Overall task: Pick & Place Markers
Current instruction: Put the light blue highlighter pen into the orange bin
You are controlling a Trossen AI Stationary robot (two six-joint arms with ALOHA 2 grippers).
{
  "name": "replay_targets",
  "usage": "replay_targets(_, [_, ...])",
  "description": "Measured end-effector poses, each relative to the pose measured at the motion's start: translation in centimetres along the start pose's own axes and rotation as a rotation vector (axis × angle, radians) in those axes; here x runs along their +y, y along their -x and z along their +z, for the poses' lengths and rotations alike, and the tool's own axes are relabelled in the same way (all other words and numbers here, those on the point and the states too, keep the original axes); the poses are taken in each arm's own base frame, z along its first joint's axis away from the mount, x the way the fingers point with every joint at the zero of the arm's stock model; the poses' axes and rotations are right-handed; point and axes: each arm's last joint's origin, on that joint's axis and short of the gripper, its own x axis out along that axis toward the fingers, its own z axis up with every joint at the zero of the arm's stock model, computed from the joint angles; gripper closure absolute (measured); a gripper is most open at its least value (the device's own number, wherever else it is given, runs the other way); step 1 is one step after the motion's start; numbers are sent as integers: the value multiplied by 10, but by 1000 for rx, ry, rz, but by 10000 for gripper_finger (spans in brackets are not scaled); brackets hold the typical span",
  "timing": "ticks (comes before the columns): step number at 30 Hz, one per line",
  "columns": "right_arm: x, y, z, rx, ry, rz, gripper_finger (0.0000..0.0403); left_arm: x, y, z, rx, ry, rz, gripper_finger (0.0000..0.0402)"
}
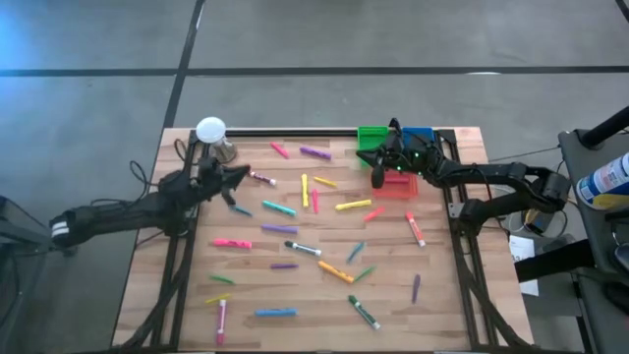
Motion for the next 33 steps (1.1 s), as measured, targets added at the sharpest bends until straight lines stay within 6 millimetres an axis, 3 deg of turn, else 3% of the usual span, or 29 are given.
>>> replay_targets(2, [0, 0, 1, -2, 24, 2, 394, 4, -3, 0, -33, 105, 180, 392])
replay_targets(4, [1, 0, 1, -3, 48, 3, 394, 6, -6, 0, -65, 207, 249, 388])
replay_targets(7, [1, 0, 1, -3, 78, 3, 394, 5, -8, 2, -114, 281, 240, 386])
replay_targets(15, [0, 0, -1, 10, 104, 4, 394, 2, -9, 1, -54, 233, 141, 386])
replay_targets(22, [0, 0, -2, 10, 121, 4, 394, 3, -11, 0, -59, 343, 153, 387])
replay_targets(26, [0, 0, -2, 10, 123, 4, 394, -2, -15, 1, 35, 382, 35, 398])
replay_targets(29, [1, 0, -2, 11, 129, 7, 394, -9, -21, 4, 111, 346, -44, 401])
replay_targets(33, [3, 0, -2, 13, 138, 15, 394, -25, -36, 15, 182, 118, -144, 401])
